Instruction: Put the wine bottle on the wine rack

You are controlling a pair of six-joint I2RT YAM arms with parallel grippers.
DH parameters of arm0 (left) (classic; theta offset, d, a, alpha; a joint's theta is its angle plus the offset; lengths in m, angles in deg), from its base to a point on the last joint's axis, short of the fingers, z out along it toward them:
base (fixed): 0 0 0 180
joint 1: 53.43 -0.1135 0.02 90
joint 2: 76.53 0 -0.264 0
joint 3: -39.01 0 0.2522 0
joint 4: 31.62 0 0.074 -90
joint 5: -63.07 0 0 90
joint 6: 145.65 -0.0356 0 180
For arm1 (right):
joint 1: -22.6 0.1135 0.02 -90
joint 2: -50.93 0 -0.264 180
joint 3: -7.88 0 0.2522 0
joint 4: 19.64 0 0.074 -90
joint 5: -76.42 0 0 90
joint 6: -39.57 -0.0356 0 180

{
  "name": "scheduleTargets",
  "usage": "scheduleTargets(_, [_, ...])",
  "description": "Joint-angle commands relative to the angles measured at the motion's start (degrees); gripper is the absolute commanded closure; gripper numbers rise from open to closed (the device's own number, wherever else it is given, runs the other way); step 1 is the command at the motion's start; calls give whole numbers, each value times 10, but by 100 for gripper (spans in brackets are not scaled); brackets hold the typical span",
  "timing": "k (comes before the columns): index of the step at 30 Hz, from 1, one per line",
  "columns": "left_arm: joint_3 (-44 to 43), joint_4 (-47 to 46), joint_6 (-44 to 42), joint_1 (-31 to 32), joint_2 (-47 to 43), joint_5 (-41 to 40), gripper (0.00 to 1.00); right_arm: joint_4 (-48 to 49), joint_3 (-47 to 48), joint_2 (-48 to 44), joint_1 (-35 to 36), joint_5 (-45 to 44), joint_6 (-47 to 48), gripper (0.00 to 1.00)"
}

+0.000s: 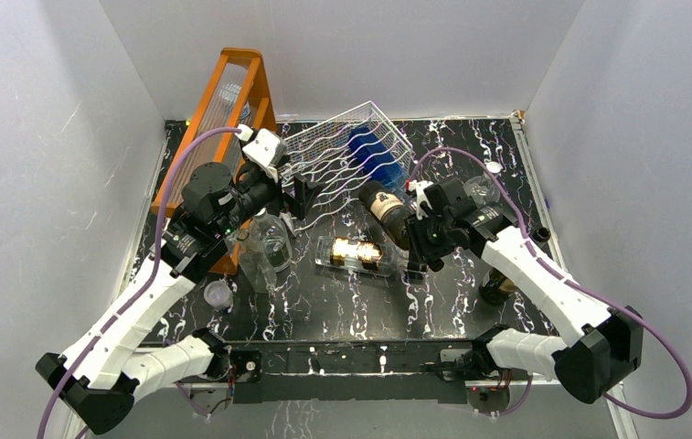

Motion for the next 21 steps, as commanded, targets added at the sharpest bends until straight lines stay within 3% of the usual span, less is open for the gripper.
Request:
scheduleTargets(1, [-6,12,10,-1,-18,15,2,114,10,12,1,22,16,100])
scheduleTargets(21, [-14,32,-23,-1,-26,41,2,386,-95,59,1,3,27,100])
